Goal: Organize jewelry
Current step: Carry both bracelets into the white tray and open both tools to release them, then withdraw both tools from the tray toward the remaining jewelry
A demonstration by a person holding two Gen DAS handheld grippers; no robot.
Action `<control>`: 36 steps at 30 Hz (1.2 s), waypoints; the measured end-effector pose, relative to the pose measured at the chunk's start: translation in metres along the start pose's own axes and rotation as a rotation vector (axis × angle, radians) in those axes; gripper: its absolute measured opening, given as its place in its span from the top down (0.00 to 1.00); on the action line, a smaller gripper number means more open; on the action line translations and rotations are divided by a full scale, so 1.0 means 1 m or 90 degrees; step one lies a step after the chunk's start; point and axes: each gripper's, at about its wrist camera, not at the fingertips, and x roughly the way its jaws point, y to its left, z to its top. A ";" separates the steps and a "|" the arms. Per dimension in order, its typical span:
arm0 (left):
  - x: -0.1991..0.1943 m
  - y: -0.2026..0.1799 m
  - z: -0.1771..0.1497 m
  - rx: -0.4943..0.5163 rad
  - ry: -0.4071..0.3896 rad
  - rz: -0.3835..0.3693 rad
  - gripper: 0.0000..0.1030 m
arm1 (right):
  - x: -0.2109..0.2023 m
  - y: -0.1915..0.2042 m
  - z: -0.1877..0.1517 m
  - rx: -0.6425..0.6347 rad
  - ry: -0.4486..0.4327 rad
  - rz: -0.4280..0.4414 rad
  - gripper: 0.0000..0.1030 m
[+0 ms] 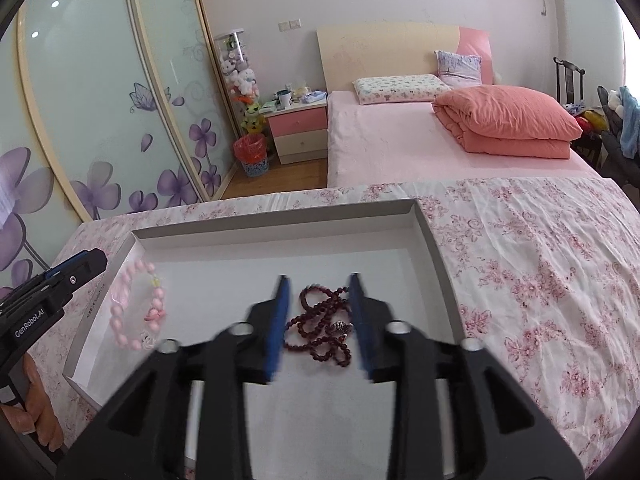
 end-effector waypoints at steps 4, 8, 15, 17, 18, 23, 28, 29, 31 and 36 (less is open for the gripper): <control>-0.005 0.005 0.000 -0.005 -0.005 0.005 0.61 | -0.005 -0.004 -0.001 0.006 -0.004 -0.001 0.59; -0.013 0.008 -0.003 -0.007 -0.005 0.009 0.61 | -0.011 -0.005 -0.001 0.004 -0.010 -0.002 0.59; -0.036 0.012 -0.015 -0.008 -0.009 0.005 0.61 | -0.033 -0.006 -0.004 0.000 -0.028 -0.001 0.59; -0.045 0.013 -0.020 -0.008 -0.008 0.004 0.59 | -0.042 -0.007 -0.007 -0.002 -0.031 -0.002 0.59; -0.049 0.013 -0.023 -0.009 -0.008 0.002 0.58 | -0.045 -0.008 -0.008 -0.002 -0.032 -0.001 0.59; -0.072 0.013 -0.044 -0.006 -0.003 -0.011 0.57 | -0.067 -0.015 -0.024 0.002 -0.032 -0.006 0.59; -0.098 0.014 -0.069 -0.006 0.002 -0.027 0.51 | -0.089 -0.025 -0.050 0.007 -0.016 -0.007 0.59; -0.104 0.013 -0.074 -0.005 0.003 -0.030 0.50 | -0.092 -0.027 -0.056 0.008 -0.012 -0.006 0.59; -0.116 0.012 -0.088 0.000 0.002 -0.036 0.48 | -0.098 -0.029 -0.067 0.004 -0.002 -0.009 0.59; -0.137 0.007 -0.114 0.015 0.001 -0.042 0.42 | -0.107 -0.037 -0.097 0.003 0.041 -0.016 0.59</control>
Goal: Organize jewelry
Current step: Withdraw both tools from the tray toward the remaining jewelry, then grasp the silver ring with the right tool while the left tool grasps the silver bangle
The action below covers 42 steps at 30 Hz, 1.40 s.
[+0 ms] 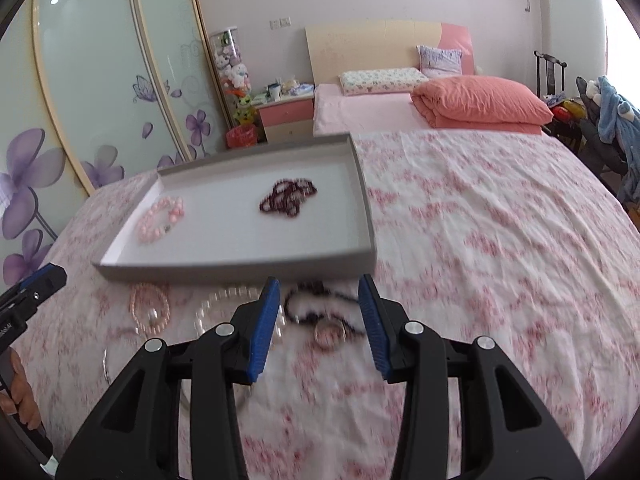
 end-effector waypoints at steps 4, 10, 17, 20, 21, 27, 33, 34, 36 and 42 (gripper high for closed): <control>-0.009 -0.003 -0.018 0.005 0.009 -0.002 0.38 | 0.002 -0.003 -0.015 0.006 0.032 -0.001 0.59; -0.005 -0.010 -0.031 0.017 0.031 0.001 0.34 | 0.015 0.002 -0.024 -0.006 0.070 -0.004 0.66; 0.004 -0.012 -0.036 0.029 0.048 0.005 0.29 | 0.029 0.009 -0.018 -0.025 0.072 -0.031 0.69; 0.007 -0.014 -0.039 0.033 0.056 0.004 0.27 | 0.034 0.011 -0.014 -0.033 0.072 -0.046 0.69; 0.008 -0.015 -0.039 0.034 0.057 0.004 0.26 | 0.036 0.011 -0.013 -0.034 0.072 -0.048 0.69; 0.012 -0.019 -0.041 0.045 0.068 0.001 0.22 | 0.034 0.010 -0.013 -0.037 0.073 -0.058 0.78; 0.018 -0.025 -0.044 0.060 0.084 -0.004 0.17 | 0.017 0.006 -0.031 -0.024 0.071 -0.053 0.78; 0.020 -0.026 -0.045 0.063 0.088 -0.003 0.16 | 0.015 0.006 -0.033 -0.023 0.070 -0.051 0.78; 0.026 -0.031 -0.046 0.076 0.102 0.002 0.14 | 0.009 0.005 -0.038 -0.017 0.070 -0.044 0.78; 0.044 -0.045 -0.050 0.104 0.152 0.003 0.11 | 0.003 0.006 -0.044 -0.014 0.070 -0.033 0.78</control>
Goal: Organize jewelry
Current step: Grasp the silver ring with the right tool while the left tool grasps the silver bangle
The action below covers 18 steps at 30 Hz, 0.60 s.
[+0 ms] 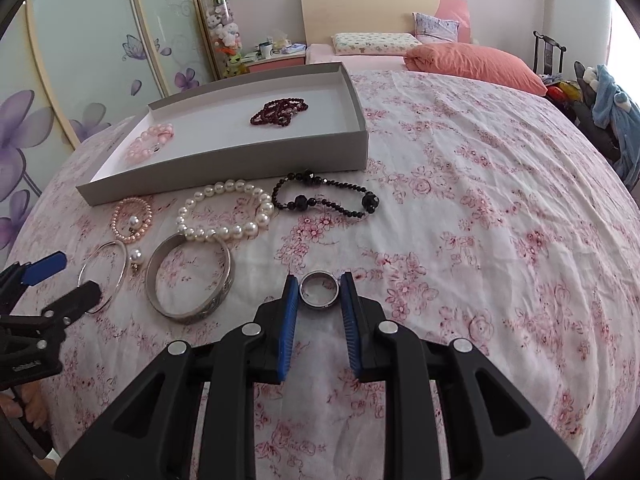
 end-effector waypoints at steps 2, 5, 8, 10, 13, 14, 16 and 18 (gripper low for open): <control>0.006 -0.004 0.001 0.008 0.015 0.008 0.11 | 0.000 -0.001 0.000 0.003 0.000 0.002 0.78; 0.013 -0.007 0.002 0.012 0.033 0.020 0.10 | 0.000 -0.001 0.001 0.005 0.000 0.004 0.78; 0.016 -0.007 0.005 0.007 0.037 0.026 0.10 | 0.000 -0.001 0.001 0.005 0.000 0.005 0.78; 0.018 -0.007 0.007 0.001 0.041 0.025 0.10 | 0.000 -0.001 0.000 0.005 0.000 0.006 0.78; 0.018 -0.007 0.007 -0.005 0.040 0.021 0.11 | 0.000 0.000 0.000 0.005 0.000 0.006 0.78; 0.018 -0.007 0.006 -0.005 0.039 0.020 0.11 | 0.000 0.000 0.000 0.005 0.000 0.006 0.78; 0.017 -0.008 0.005 -0.001 0.035 0.017 0.14 | 0.000 0.000 0.001 0.005 0.000 0.006 0.78; 0.015 -0.009 0.005 0.001 0.029 0.015 0.24 | 0.000 0.000 0.001 0.004 0.000 0.006 0.78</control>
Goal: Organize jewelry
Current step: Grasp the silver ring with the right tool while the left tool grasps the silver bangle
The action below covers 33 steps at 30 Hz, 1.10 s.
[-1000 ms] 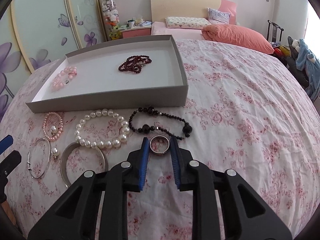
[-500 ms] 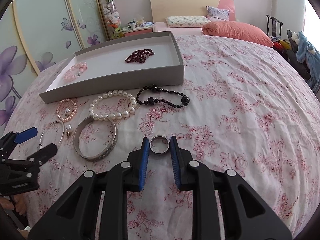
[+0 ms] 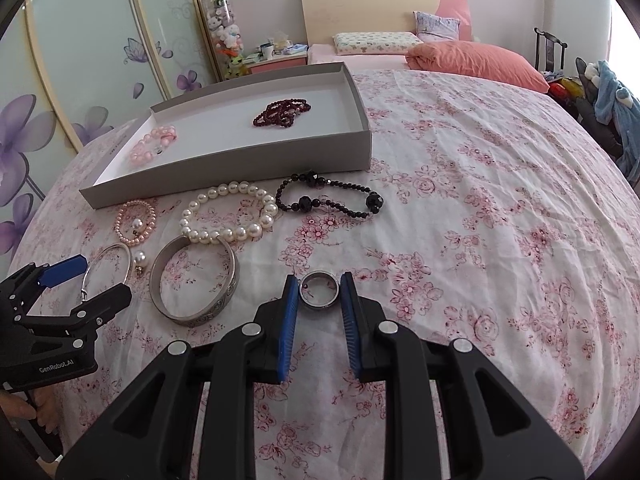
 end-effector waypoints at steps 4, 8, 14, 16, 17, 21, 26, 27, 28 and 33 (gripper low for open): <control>-0.003 -0.002 0.000 0.000 -0.007 0.000 0.34 | 0.000 0.003 0.000 -0.002 0.000 0.001 0.78; -0.002 -0.002 0.001 0.002 -0.007 0.001 0.32 | 0.000 0.004 0.001 -0.002 0.001 0.001 0.78; 0.000 -0.001 0.002 0.004 -0.002 -0.003 0.25 | 0.001 0.006 0.001 -0.002 0.001 0.002 0.78; -0.002 -0.001 0.002 0.009 -0.008 -0.006 0.34 | 0.001 0.006 0.001 -0.002 0.000 0.002 0.78; -0.002 0.000 0.002 0.008 -0.008 -0.009 0.34 | 0.001 0.007 0.001 -0.002 0.000 0.003 0.78; -0.004 0.009 0.000 -0.008 -0.010 -0.003 0.34 | 0.001 0.009 0.001 0.000 0.000 0.011 0.78; -0.010 0.027 -0.006 -0.042 -0.011 0.010 0.34 | -0.002 0.014 -0.001 -0.005 -0.004 0.021 0.78; -0.011 0.030 -0.007 -0.047 -0.011 0.012 0.34 | -0.003 0.015 -0.001 -0.007 -0.006 0.023 0.78; -0.013 0.035 -0.008 -0.055 -0.012 0.014 0.34 | -0.004 0.015 -0.001 -0.008 -0.006 0.024 0.78; -0.022 0.048 -0.011 -0.076 -0.024 0.023 0.34 | -0.007 0.020 0.000 -0.015 -0.014 0.029 0.78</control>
